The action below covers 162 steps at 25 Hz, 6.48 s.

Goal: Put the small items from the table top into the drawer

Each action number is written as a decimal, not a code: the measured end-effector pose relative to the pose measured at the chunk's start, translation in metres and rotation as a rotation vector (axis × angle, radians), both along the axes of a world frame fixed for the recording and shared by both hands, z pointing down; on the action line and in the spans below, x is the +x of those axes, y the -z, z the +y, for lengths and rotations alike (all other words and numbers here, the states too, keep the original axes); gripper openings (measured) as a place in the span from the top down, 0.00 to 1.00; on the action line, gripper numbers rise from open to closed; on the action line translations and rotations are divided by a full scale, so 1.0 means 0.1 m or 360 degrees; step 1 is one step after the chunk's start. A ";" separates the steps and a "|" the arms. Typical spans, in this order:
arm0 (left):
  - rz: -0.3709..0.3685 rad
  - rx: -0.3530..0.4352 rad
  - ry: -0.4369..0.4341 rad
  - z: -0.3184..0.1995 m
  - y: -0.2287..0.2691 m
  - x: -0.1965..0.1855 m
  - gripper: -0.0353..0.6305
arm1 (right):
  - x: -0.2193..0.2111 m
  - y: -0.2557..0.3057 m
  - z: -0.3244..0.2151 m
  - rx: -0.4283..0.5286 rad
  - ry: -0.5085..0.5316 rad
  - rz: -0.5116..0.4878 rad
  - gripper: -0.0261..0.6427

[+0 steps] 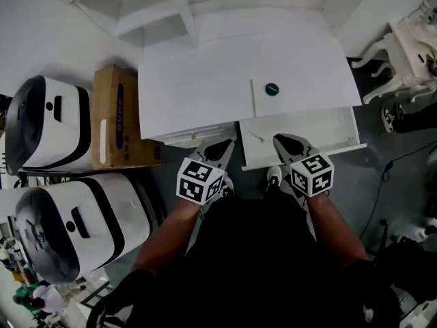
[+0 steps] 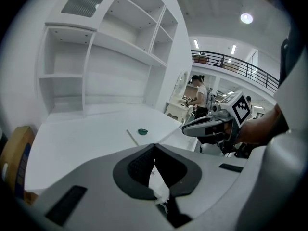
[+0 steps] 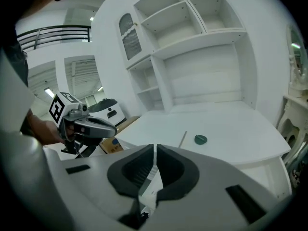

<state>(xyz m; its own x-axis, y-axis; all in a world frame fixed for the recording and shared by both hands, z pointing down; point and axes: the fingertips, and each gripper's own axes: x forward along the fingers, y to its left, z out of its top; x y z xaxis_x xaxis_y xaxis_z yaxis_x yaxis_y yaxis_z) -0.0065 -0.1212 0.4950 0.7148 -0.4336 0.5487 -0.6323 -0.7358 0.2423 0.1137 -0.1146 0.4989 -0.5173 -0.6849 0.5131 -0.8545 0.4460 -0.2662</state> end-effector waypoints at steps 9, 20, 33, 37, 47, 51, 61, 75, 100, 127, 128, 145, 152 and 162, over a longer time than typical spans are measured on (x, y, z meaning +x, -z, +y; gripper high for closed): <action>0.0004 0.0007 0.0017 -0.04 0.04 0.00 0.93 | 0.04 -0.04 0.03 -0.0012 -0.0039 -0.0013 0.91; 0.0007 0.0015 0.0006 -0.07 0.03 0.06 0.93 | 0.07 -0.10 0.01 -0.0036 -0.0039 -0.0009 0.91; 0.0012 0.0007 0.0051 -0.19 0.00 0.01 0.93 | 0.02 -0.16 -0.11 -0.0059 -0.0010 -0.0002 0.91; -0.0015 -0.0027 0.0051 -0.20 -0.06 -0.01 0.93 | -0.02 -0.22 -0.18 -0.0075 0.0010 0.0009 0.91; -0.0097 -0.0144 0.0114 -0.14 -0.28 -0.24 0.93 | -0.11 -0.60 -0.51 -0.0208 -0.0020 -0.0028 0.91; -0.0088 -0.0136 0.0183 -0.16 -0.28 -0.37 0.93 | -0.12 -0.71 -0.71 -0.0224 -0.0042 0.0007 0.91; -0.0097 -0.0159 0.0286 -0.13 -0.31 -0.63 0.93 | -0.18 -1.22 -1.24 -0.0294 -0.0085 0.0278 0.91; -0.0108 -0.0182 0.0310 -0.14 -0.33 -0.76 0.93 | -0.20 -1.63 -1.52 -0.0476 -0.0210 0.0348 0.82; -0.0100 -0.0165 0.0289 -0.19 -0.31 -0.58 0.93 | 0.02 -1.55 -1.45 -0.0530 -0.0188 0.0264 0.90; -0.0094 -0.0171 0.0304 -0.05 -0.42 0.12 0.93 | 0.33 -1.70 -0.18 -0.0465 0.0710 0.0559 0.90; -0.0095 -0.0170 0.0309 -0.05 -0.42 0.13 0.93 | 0.34 -1.74 -0.17 -0.0466 0.0740 0.0591 0.90; -0.0183 -0.0190 0.0417 0.12 -0.38 -0.05 0.93 | 0.39 -2.71 -0.40 -0.0677 0.0756 0.0735 0.89; -0.0196 -0.0208 0.0470 0.17 -0.40 -0.15 0.93 | 0.42 -2.87 -0.40 -0.0736 0.0728 0.0759 0.89; -0.0191 -0.0214 0.0485 0.17 -0.40 -0.19 0.93 | 0.41 -2.97 -0.38 -0.0780 0.0766 0.0838 0.89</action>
